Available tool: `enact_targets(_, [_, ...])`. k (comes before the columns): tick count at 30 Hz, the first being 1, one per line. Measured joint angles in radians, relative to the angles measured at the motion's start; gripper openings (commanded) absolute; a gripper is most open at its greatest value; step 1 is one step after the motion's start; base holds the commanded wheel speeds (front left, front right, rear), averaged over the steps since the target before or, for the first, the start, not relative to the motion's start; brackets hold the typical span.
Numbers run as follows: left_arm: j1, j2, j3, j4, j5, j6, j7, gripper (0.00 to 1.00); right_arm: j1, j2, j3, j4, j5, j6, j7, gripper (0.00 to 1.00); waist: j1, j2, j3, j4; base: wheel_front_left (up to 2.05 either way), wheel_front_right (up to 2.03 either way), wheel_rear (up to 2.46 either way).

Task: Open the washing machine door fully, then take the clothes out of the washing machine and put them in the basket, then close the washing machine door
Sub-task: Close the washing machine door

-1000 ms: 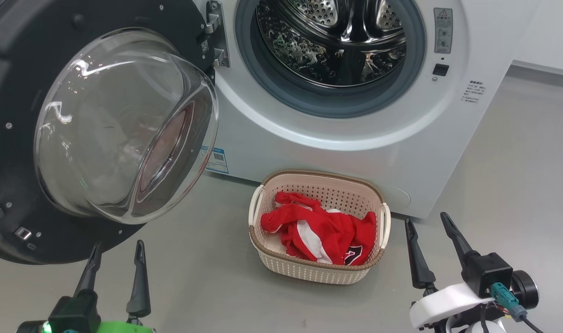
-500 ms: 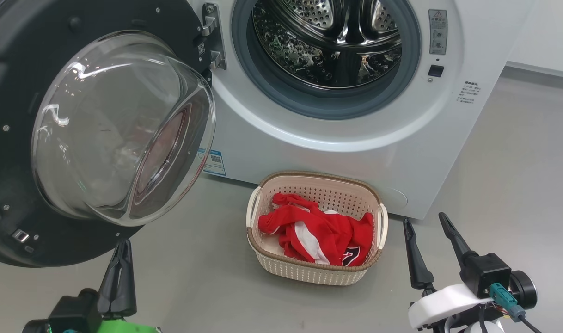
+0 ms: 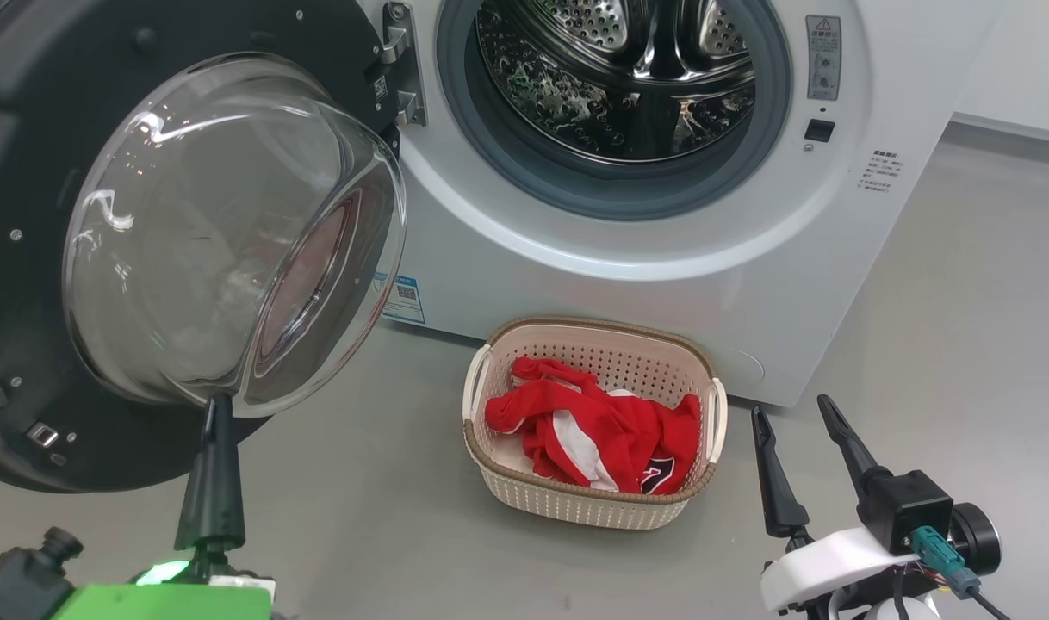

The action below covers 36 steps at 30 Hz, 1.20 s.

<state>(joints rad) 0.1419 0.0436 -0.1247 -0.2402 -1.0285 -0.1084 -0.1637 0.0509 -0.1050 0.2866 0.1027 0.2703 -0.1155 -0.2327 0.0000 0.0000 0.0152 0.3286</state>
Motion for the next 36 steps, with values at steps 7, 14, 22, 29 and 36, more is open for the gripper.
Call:
enact_targets(7, [-0.02,0.002,0.013,-0.106,-0.338,0.002,-0.034,0.0,0.0,-0.002,-0.006,-0.008,0.0,0.0,0.0,1.0,0.0,0.0,0.01,0.004,0.0,0.0,0.0])
enact_targets(14, [-0.088,0.002,0.172,-0.135,-0.408,0.001,-0.007,0.0,0.0,-0.004,-0.021,-0.023,-0.001,0.0,0.0,1.0,0.0,0.0,0.026,0.017,0.0,0.0,0.0])
enact_targets(22, [-0.212,0.133,0.408,-0.106,-0.521,0.007,0.02,0.0,0.0,-0.015,-0.029,-0.043,-0.015,-0.001,0.011,1.0,0.0,0.0,0.058,0.04,0.0,0.0,0.0])
enact_targets(29, [-0.334,0.241,0.539,0.012,-0.654,0.056,0.068,0.0,0.0,-0.023,-0.042,-0.06,-0.026,-0.002,0.026,1.0,0.0,0.0,0.084,0.061,0.0,0.0,0.0])
enact_targets(36, [-0.404,0.337,0.575,0.225,-0.716,0.142,0.14,0.0,-0.004,-0.026,-0.032,-0.074,-0.036,-0.002,0.043,1.0,0.0,0.0,0.117,0.076,0.0,0.0,0.0])
